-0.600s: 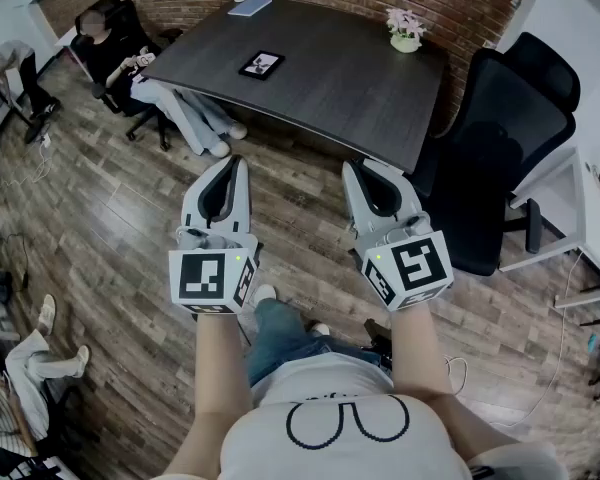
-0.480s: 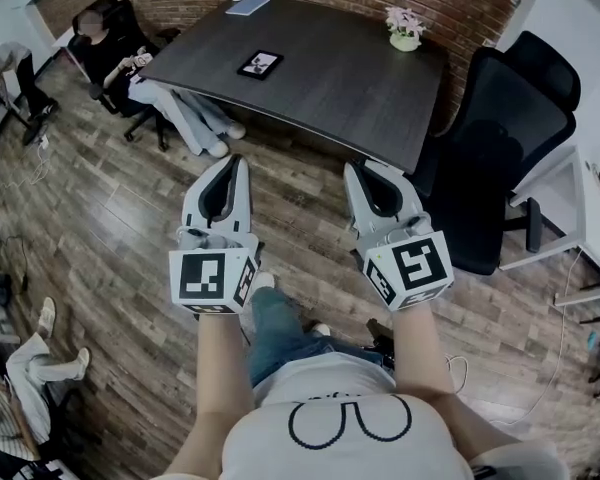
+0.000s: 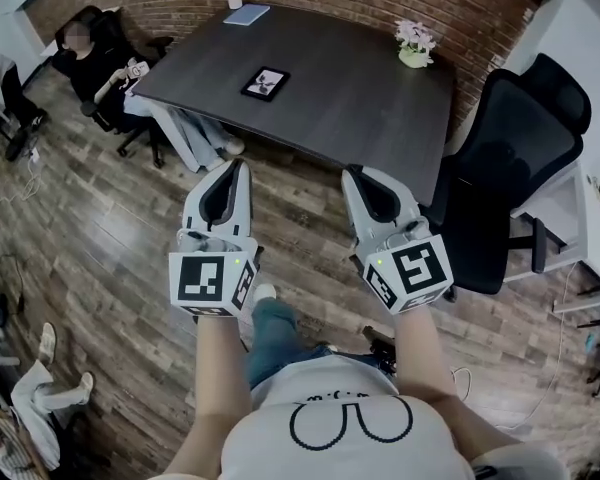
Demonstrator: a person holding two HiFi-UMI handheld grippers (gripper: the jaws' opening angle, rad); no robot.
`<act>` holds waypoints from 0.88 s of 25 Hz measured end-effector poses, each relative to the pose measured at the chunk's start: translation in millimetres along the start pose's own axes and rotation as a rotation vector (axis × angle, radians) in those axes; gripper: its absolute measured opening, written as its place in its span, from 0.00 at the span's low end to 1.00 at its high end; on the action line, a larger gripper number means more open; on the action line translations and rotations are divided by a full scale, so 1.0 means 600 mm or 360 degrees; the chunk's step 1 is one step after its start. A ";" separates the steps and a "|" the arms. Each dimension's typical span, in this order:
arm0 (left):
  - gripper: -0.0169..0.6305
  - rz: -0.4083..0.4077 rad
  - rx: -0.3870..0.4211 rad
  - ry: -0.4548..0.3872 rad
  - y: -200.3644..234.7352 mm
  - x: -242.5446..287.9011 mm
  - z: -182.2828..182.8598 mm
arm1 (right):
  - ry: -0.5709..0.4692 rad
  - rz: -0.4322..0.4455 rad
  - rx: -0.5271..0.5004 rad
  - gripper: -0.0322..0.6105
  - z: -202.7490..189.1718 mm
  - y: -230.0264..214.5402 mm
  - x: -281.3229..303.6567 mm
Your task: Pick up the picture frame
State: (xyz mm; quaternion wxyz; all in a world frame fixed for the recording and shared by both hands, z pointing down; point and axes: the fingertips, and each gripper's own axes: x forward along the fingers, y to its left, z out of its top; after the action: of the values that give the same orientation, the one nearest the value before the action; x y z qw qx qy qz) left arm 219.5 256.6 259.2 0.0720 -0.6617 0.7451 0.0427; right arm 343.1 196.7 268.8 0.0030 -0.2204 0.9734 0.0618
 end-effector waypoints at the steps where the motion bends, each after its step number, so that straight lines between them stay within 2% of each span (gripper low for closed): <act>1: 0.02 -0.0006 -0.0001 0.0000 0.022 0.016 -0.003 | 0.0001 -0.0008 -0.0002 0.04 -0.001 -0.003 0.025; 6: 0.02 -0.0064 0.0007 -0.0021 0.125 0.102 -0.010 | -0.0012 -0.0061 0.0033 0.04 -0.001 -0.015 0.156; 12: 0.02 -0.0123 -0.0022 -0.0039 0.240 0.192 -0.019 | 0.0007 -0.0140 -0.0011 0.04 0.002 -0.016 0.289; 22: 0.02 -0.0206 -0.0070 -0.0014 0.353 0.272 -0.050 | 0.0067 -0.0265 -0.0008 0.04 -0.024 -0.025 0.414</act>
State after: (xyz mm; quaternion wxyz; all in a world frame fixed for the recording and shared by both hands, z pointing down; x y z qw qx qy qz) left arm -10.6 117.4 255.5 0.0634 -0.7097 0.6994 0.0572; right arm 125.5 74.7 273.4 -0.0130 -0.3019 0.9514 0.0590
